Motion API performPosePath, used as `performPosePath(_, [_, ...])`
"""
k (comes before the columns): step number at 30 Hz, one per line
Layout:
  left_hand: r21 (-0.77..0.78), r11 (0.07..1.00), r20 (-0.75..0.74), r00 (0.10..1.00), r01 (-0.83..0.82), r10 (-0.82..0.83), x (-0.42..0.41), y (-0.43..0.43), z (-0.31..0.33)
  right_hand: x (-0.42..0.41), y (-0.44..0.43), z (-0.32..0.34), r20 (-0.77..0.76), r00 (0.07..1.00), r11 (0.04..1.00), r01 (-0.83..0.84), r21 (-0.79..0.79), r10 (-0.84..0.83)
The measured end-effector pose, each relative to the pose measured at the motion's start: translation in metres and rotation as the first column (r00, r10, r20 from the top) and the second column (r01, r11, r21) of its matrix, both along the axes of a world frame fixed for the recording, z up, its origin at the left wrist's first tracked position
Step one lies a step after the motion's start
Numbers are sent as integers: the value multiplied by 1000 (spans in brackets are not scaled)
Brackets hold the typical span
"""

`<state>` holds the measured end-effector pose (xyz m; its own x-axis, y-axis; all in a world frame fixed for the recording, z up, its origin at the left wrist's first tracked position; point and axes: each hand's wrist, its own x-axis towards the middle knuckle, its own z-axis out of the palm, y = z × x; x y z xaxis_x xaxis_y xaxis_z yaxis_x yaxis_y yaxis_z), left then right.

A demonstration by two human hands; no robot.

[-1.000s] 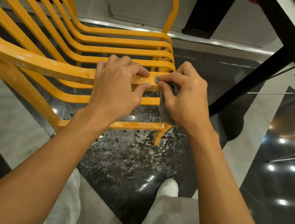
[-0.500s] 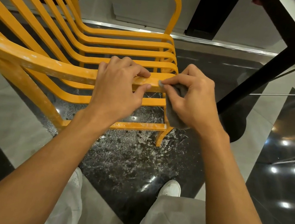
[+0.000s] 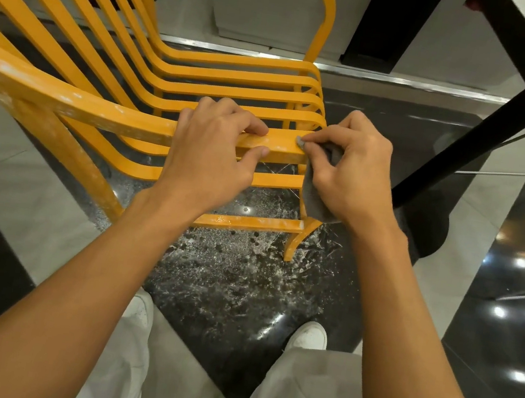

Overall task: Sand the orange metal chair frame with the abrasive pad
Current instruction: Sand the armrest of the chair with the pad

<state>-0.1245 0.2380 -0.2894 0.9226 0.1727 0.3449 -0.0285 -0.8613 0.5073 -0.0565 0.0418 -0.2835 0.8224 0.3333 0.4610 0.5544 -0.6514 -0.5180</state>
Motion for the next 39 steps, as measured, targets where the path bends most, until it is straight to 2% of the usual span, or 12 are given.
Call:
performPosePath(3, [4,1000,-4,1000,-6,6,-3,4,-2,-5,15,-4,17,1000,1000,13,9,-13])
performPosePath(8, [0,1000,2,1000,-11,11,-7,9,-5,-5,8,2,-36,991,992,-127,-9,127])
performPosePath(14, [8,1000,46,999,6,-6,-16,9,-10,-3,14,-1,-15,1000,1000,18,-1,-18])
performPosePath(19, [19,1000,51,999,-2,1,-15,9,-10,-9,14,3,-40,993,993,-110,-37,108])
performPosePath(25, [9,1000,56,998,-3,3,-15,9,-11,-7,18,2,-22,999,1000,31,-1,-31])
performPosePath(31, [-5,1000,60,998,2,-2,-13,11,-12,-9,17,6,-42,993,993,-113,-34,112])
performPosePath(36, [-16,1000,69,998,1,0,-11,13,-13,-4,11,5,-35,999,999,7,-32,-8])
performPosePath(39, [-15,1000,66,998,3,-2,-11,14,-13,-7,25,3,-12,1000,1000,-13,-27,12])
